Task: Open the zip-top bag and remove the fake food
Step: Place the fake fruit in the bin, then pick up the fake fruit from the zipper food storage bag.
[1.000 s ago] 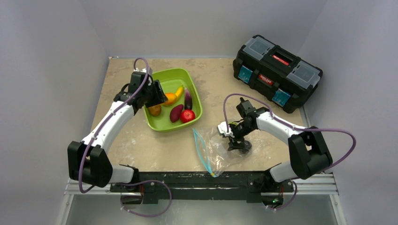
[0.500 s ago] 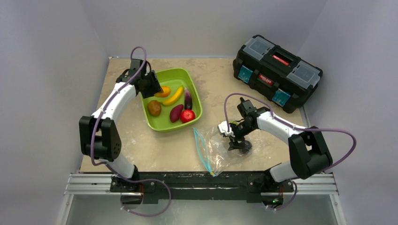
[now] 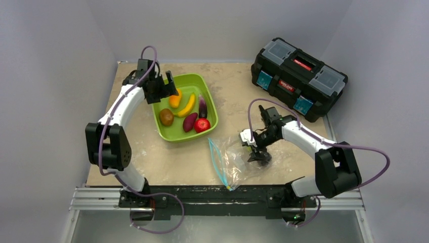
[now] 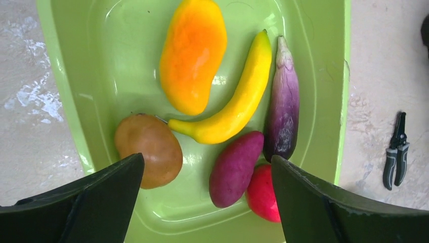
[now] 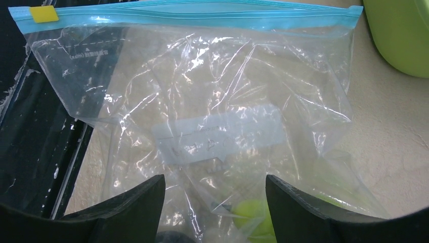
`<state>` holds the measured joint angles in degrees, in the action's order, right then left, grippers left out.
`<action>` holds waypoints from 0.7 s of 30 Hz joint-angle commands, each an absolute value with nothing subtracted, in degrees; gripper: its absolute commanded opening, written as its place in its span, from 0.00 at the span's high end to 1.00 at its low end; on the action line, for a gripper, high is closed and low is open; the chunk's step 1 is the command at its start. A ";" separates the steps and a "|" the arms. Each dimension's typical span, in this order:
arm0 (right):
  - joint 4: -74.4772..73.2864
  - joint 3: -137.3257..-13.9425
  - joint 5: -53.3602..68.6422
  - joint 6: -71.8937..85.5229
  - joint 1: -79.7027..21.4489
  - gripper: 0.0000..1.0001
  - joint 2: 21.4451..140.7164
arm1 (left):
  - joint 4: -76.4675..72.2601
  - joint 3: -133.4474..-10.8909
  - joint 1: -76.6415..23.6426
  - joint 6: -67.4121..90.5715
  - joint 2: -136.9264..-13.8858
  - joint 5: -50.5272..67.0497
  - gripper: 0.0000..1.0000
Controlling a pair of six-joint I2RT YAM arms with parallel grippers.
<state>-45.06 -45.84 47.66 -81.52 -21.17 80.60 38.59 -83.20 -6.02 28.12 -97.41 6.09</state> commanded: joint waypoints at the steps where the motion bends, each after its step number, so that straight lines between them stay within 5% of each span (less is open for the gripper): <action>1: -48.27 -47.99 51.40 -83.48 -19.32 0.29 77.72 | 34.20 -79.78 -5.47 24.72 -88.39 8.30 0.04; 16: -51.41 -50.99 52.44 -81.42 -9.50 0.33 73.25 | 24.81 -55.76 -4.31 27.28 -61.55 29.70 0.08; 21: -50.41 -52.24 50.03 -80.83 -8.59 0.34 74.43 | 22.58 -49.34 -4.39 32.12 -54.69 35.61 0.21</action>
<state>-50.37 -49.06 50.39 -81.54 -8.99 73.97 27.22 -53.01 -4.62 27.81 -59.13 27.90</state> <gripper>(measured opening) 0.663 0.830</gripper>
